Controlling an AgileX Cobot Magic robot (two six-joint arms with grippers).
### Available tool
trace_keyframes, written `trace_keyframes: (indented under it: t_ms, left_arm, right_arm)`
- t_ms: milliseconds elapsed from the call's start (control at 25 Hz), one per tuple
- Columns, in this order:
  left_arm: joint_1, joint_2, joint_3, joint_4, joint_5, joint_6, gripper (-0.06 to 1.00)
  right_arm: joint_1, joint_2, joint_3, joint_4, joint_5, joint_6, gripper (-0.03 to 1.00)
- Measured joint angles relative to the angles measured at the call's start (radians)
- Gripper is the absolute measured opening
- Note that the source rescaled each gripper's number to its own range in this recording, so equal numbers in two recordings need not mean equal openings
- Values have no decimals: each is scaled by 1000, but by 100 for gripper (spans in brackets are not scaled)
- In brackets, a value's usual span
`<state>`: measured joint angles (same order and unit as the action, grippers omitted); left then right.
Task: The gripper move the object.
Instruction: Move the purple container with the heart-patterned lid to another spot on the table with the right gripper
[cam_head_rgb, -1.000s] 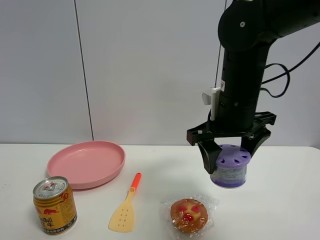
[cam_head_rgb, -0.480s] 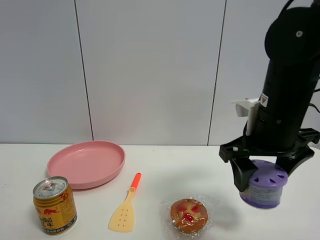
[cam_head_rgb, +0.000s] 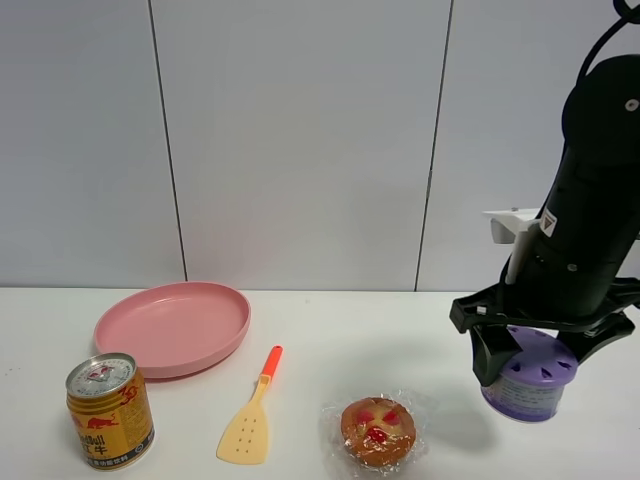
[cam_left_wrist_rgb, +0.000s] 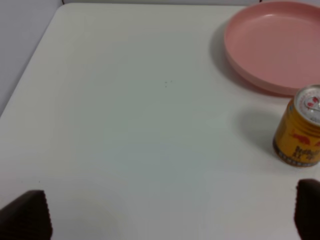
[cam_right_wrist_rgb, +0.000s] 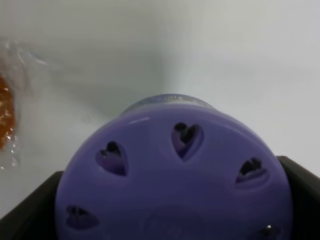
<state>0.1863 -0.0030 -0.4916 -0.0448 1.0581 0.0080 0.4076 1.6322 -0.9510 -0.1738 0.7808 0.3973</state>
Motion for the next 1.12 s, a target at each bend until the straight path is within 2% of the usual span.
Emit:
trace_keyframes:
  t_ms: [280,560,1120]
  left_arm:
    - [0,0,0,0,0,0,100]
    - [0,0,0,0,0,0,100]
    - [0,0,0,0,0,0,100]
  right_arm:
    - [0,76,0,0,-56,4,1]
    - [0,154,2,7,-168,10,1]
    - [0,214,5,37,-196,10,1]
